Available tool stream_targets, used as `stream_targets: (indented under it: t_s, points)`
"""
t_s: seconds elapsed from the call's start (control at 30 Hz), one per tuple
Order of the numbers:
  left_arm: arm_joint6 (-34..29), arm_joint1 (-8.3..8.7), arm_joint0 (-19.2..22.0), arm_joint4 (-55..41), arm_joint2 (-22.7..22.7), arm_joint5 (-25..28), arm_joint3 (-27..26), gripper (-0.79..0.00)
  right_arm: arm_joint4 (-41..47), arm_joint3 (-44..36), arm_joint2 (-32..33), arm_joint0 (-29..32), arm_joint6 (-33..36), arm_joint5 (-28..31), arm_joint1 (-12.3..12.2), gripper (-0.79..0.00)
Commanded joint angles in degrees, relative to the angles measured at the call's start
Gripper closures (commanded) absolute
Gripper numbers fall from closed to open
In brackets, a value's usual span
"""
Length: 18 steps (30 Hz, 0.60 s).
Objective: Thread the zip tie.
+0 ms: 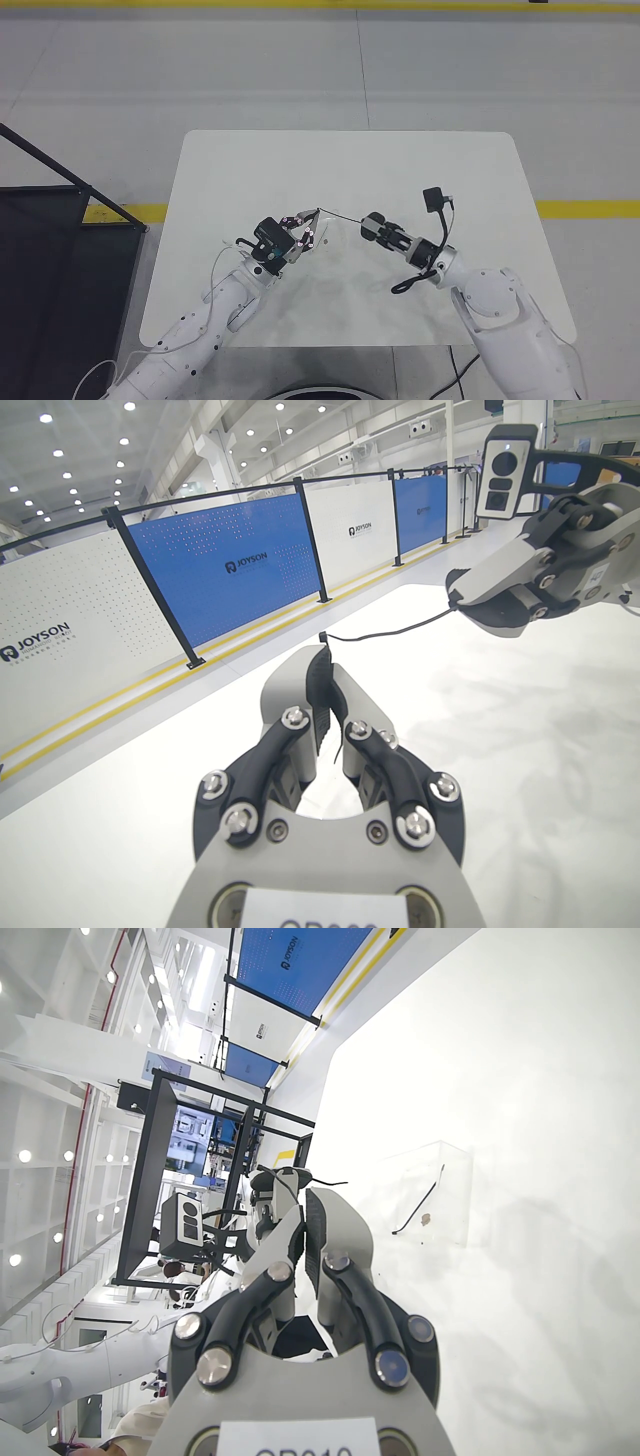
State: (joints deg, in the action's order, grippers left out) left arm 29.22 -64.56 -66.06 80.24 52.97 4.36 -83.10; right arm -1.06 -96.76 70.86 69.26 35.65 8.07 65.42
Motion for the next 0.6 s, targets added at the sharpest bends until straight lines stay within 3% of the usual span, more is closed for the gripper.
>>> stream_targets:
  t_s: [0.0, 0.57]
  points:
    - [0.0, 0.00, 0.0, 0.0, 0.0, 0.0, 0.0, 0.000, -0.1, -0.1, 0.1, 0.1, 0.2, 0.1, 0.0, 0.000]
    - [0.0, 0.00, 0.0, 0.0, 0.0, 0.0, 0.0, 0.000, 0.5, 0.2, -0.2, -0.5, 0.5, -0.4, 0.1, 0.000]
